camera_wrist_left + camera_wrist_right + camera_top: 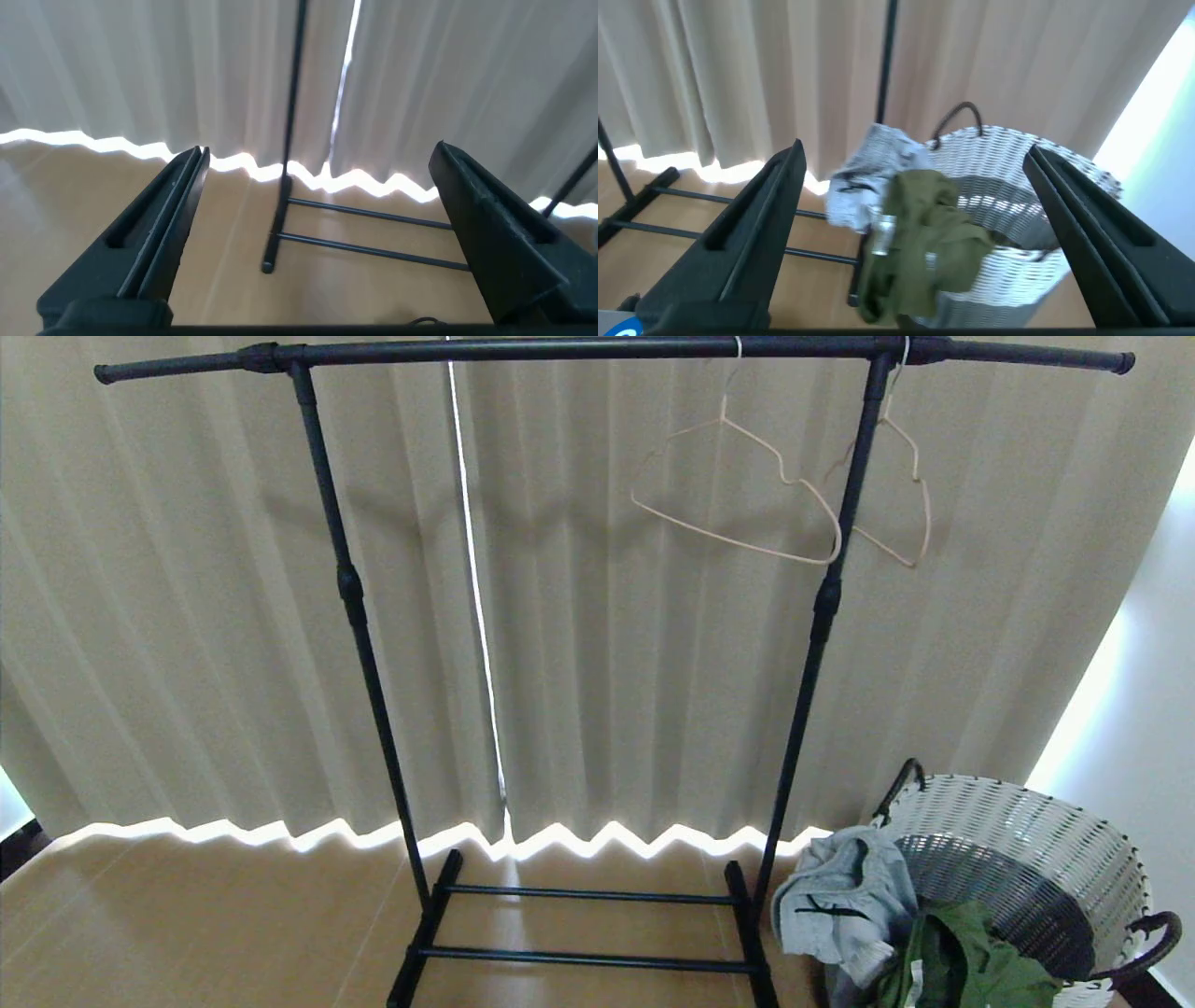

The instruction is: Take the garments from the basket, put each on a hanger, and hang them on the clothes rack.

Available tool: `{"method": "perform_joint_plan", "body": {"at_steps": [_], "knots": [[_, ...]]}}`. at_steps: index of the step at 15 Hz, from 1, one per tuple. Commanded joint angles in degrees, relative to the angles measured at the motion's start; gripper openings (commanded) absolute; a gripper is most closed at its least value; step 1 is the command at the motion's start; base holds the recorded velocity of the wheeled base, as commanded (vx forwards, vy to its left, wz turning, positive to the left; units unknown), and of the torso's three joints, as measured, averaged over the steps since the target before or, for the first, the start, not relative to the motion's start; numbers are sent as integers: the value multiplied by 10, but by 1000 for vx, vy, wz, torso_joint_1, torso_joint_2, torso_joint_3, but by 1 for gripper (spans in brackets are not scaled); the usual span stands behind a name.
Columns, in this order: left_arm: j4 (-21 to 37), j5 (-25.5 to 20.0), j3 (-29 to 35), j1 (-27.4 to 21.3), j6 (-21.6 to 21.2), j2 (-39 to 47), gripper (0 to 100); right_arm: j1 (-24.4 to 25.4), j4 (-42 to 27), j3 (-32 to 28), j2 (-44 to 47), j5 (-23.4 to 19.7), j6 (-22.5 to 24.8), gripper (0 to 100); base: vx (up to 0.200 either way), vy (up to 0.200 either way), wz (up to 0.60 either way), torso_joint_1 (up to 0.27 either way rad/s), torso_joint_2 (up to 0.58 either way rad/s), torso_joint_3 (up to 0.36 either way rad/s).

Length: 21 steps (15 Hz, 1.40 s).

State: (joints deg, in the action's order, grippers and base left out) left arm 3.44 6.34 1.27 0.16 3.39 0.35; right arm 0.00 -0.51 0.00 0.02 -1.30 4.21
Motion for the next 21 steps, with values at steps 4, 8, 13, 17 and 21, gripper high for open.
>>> {"method": "perform_joint_plan", "body": {"at_steps": [4,8,13,17,21], "knots": [[0,0,0,0,-4,0,100,0,0,0,0,-3,2,100,0,-100,0,1,1,2],[0,-1,0,0,-1,0,100,0,0,0,0,-4,3,100,0,0,0,0,0,0],[0,-2,1,0,-1,1,100,0,0,0,0,-3,3,100,80,0,0,-1,1,2],[0,-1,1,0,0,1,100,0,-2,0,0,-7,5,100,200,0,0,-1,2,2],[0,-1,0,0,0,0,100,0,-1,0,0,-6,5,100,150,0,0,2,-1,3]]}}
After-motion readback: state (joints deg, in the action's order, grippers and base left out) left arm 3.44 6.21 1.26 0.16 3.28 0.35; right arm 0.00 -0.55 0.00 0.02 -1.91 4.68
